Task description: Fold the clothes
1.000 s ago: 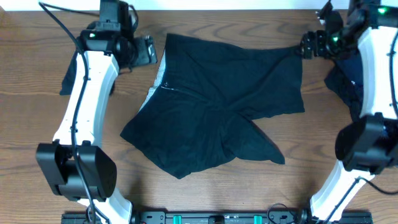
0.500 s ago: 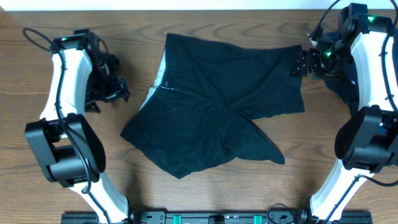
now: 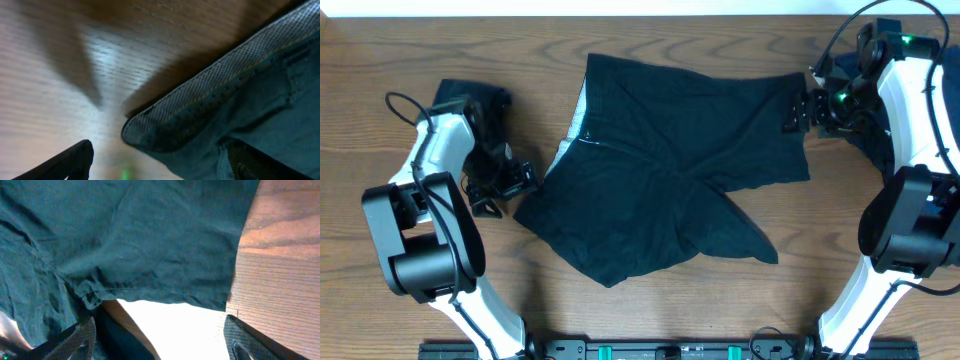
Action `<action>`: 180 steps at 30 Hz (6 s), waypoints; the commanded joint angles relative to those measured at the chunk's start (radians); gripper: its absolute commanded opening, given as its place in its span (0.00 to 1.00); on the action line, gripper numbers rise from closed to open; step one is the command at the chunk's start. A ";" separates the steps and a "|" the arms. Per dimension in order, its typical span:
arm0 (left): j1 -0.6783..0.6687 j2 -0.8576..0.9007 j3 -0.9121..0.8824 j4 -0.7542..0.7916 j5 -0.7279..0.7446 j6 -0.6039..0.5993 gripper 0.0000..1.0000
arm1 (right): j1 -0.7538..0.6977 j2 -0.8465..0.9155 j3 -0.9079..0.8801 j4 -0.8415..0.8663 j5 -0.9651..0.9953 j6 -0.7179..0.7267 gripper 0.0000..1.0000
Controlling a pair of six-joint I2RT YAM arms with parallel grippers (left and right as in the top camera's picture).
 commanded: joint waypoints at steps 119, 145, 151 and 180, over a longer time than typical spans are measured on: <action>-0.321 -0.037 0.026 0.402 0.192 0.006 0.06 | 0.179 -0.002 -0.404 0.718 0.215 0.270 0.01; -0.315 0.112 0.027 0.578 0.160 -0.095 0.47 | 0.179 -0.002 -0.404 0.735 0.249 0.251 0.01; -0.315 0.103 0.027 0.577 0.250 -0.095 0.46 | 0.179 -0.002 -0.404 0.735 0.249 0.252 0.01; -0.223 0.100 0.027 0.548 0.224 -0.095 0.06 | 0.178 -0.002 -0.405 0.713 0.298 0.252 0.01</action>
